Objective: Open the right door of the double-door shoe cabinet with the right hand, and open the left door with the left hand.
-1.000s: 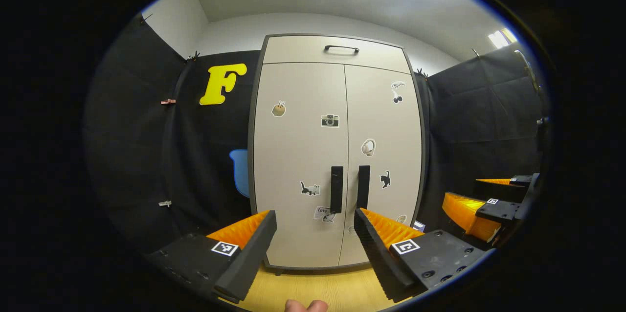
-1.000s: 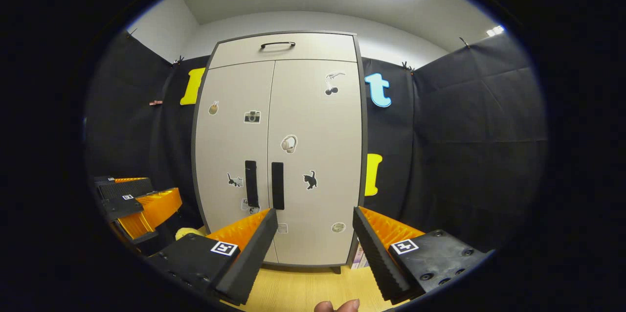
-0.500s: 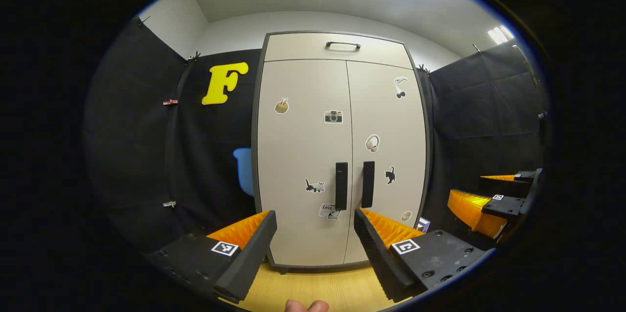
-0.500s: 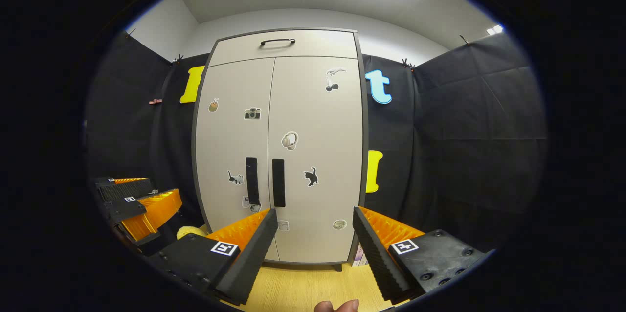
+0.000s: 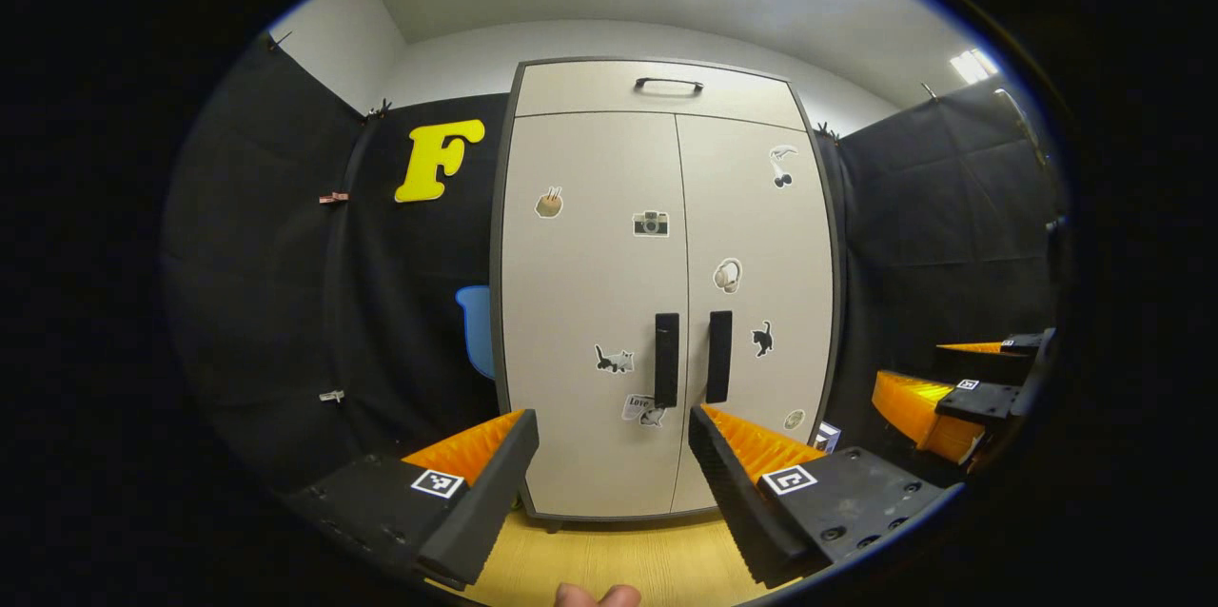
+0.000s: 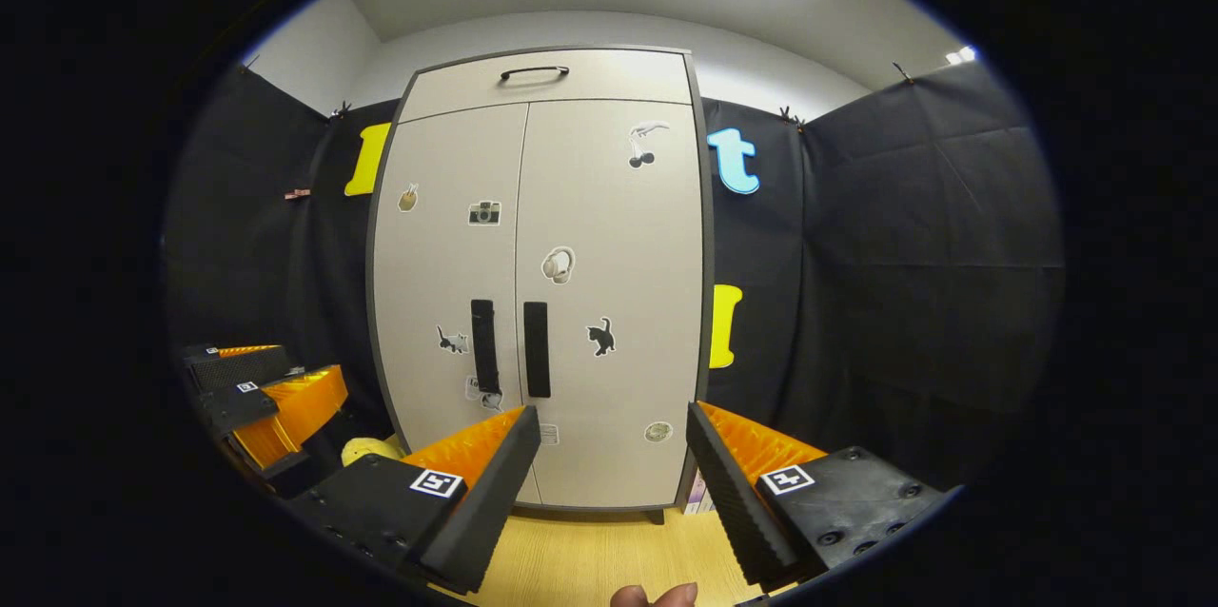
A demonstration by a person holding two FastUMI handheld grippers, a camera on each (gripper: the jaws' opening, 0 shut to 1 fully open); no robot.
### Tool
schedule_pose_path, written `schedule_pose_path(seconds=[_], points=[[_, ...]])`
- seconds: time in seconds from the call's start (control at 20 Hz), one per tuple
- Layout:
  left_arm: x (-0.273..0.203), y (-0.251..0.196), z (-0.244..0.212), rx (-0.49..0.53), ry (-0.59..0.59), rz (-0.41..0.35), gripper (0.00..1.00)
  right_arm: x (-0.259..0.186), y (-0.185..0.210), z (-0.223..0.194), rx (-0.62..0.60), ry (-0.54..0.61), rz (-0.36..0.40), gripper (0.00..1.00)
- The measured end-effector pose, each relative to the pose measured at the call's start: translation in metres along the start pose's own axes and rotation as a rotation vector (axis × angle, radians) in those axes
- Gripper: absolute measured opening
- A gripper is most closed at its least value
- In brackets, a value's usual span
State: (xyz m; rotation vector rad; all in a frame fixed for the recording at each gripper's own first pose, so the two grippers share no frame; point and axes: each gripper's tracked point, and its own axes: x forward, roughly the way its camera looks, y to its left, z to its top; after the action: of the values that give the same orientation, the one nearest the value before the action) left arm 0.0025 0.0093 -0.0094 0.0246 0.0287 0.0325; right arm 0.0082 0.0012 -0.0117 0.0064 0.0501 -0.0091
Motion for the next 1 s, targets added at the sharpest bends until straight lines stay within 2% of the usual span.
schedule_pose_path(seconds=[0.1, 0.25, 0.6, 1.0], points=[[0.002, 0.002, -0.002, 0.002, 0.004, 0.001, 0.95, 0.007, 0.005, 0.001, 0.000, -0.002, 0.006, 0.97], [0.006, 0.004, -0.005, 0.002, 0.007, 0.002, 0.98, 0.027, 0.018, 0.007, 0.000, -0.015, 0.026, 0.97], [0.015, 0.027, -0.013, -0.004, 0.013, 0.028, 0.98, 0.105, 0.060, 0.013, -0.005, -0.042, 0.072, 0.97], [0.030, 0.057, -0.031, -0.002, 0.039, 0.056, 0.98, 0.195, 0.086, -0.021, -0.007, 0.004, 0.047, 0.98]])
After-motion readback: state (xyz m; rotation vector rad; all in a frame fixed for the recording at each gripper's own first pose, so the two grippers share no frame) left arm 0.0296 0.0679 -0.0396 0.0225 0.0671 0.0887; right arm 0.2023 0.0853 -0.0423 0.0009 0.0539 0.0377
